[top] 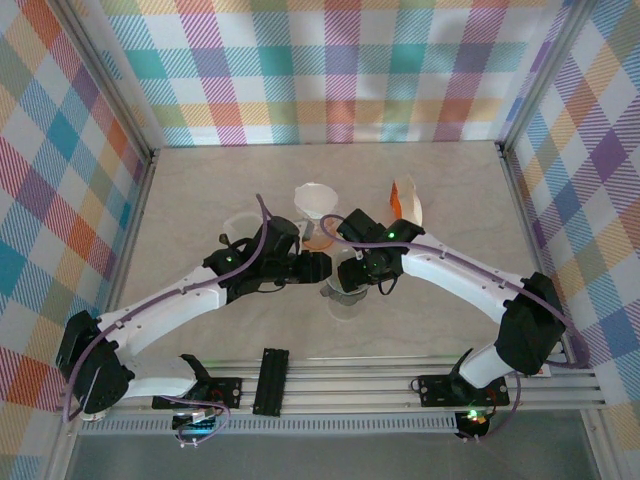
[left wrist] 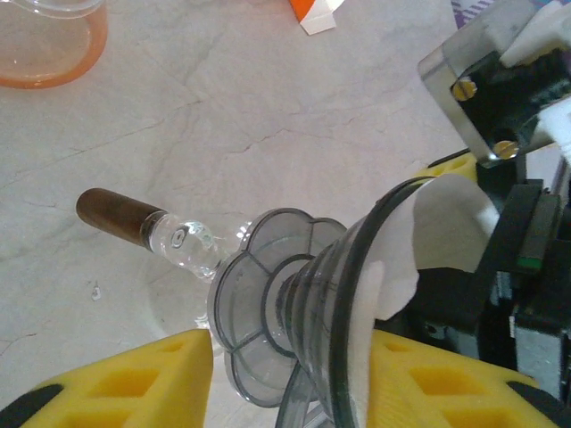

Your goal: Place the coffee filter in the dripper

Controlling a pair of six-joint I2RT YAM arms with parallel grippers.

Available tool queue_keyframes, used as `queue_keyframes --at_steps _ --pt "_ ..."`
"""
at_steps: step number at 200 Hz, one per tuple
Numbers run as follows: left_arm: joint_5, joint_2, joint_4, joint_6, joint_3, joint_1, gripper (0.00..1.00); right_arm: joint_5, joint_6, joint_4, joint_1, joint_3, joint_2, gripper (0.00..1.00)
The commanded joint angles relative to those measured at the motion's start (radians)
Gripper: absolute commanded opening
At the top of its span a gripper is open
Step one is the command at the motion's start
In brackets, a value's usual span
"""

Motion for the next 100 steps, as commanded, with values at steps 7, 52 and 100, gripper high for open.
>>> queue_keyframes --at_steps 7,52,100 --pt "-0.012 -0.004 -0.035 0.005 0.016 -0.01 0.45 -0.018 0.012 -0.019 -0.003 0.059 -0.006 0.79" --pt "-0.012 -0.004 -0.025 0.001 0.016 -0.011 0.46 -0.016 0.006 -0.027 -0.02 0.082 0.019 0.8" --pt "-0.006 -0.002 -0.024 0.0 0.016 -0.012 0.46 -0.031 0.019 0.014 -0.022 0.023 0.053 0.8"
